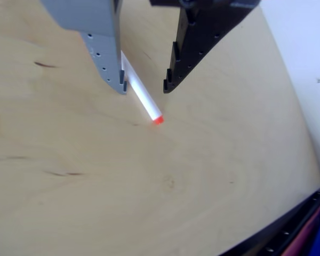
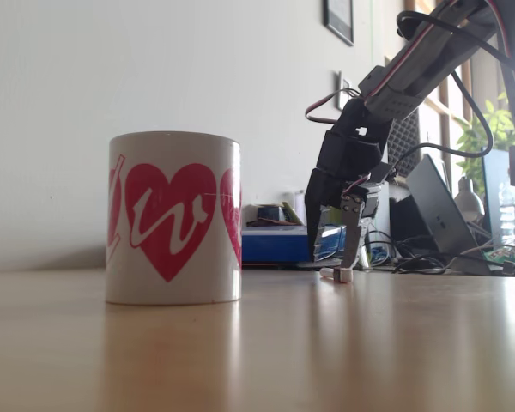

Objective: Grab the pen and place it in the cup.

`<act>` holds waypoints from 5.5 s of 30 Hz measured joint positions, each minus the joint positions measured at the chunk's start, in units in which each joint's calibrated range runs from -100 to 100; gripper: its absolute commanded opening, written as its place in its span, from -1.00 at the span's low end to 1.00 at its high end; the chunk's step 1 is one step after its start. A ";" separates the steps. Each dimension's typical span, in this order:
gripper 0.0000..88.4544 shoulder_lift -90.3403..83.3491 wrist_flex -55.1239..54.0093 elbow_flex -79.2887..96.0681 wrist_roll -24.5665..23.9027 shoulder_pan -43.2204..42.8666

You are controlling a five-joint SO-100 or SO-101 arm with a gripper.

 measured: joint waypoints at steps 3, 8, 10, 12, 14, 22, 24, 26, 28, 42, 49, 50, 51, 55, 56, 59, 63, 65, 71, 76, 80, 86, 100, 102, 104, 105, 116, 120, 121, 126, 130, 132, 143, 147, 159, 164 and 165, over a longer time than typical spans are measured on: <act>-0.51 0.00 1.69 -0.53 0.05 -0.07; -0.51 0.00 3.39 -0.89 0.93 -0.15; -0.51 -0.08 4.92 -0.98 1.32 -0.59; -0.51 0.00 5.85 -1.42 1.47 -1.18; -0.51 0.34 6.19 -1.68 1.81 -1.48; -0.51 1.18 7.20 -2.66 1.86 -3.32; -0.51 1.18 7.20 -2.66 1.86 -3.47; -0.51 1.35 7.20 -2.66 1.86 -3.47; -0.51 1.52 7.37 -2.84 1.86 -3.47; -0.86 3.20 8.05 -3.46 1.86 -3.47; -0.98 3.03 8.05 -3.28 1.86 -3.47; -0.98 3.03 8.05 -3.28 1.86 -3.47; -0.98 3.03 8.05 -3.28 1.86 -3.47; -0.98 2.95 8.05 -3.28 1.86 -3.47; -0.98 2.95 8.05 -3.28 1.86 -3.47; -0.98 2.69 8.05 -3.28 2.10 -3.47; -0.98 0.08 7.71 -3.46 5.62 -3.54; -0.98 -4.29 6.19 -3.46 7.91 -3.54; -0.98 -18.86 1.44 -3.46 15.93 -3.84; -0.98 -28.29 -0.17 -3.46 22.42 -5.76; -0.98 -36.04 -0.34 -3.46 27.60 -7.08; -0.98 -48.17 -1.86 -3.46 33.95 -11.14; -0.98 -65.60 -15.85 11.70 42.65 -19.41; -0.98 -67.79 -20.59 17.55 44.26 -21.70; -0.98 -69.81 -25.08 23.32 45.48 -24.28; -0.98 -70.65 -27.29 25.80 46.02 -25.17; -0.98 -76.21 -39.07 37.68 47.29 -31.81; -0.98 -76.46 -42.63 38.39 47.97 -34.98; -0.98 -76.46 -43.14 38.48 47.87 -36.01; -0.98 -76.46 -45.59 41.05 48.12 -41.48; -0.98 -76.46 -48.31 44.68 48.31 -45.02; -0.98 -76.46 -48.98 45.92 48.31 -46.13; -0.98 -64.08 -57.88 46.54 48.41 -49.89; -0.98 -58.19 -61.02 46.28 48.02 -49.67; -0.98 -45.98 -67.20 44.86 48.02 -49.89; -0.97 -42.86 -67.88 44.86 48.02 -49.89; -0.97 -42.78 -67.88 44.86 48.02 -49.89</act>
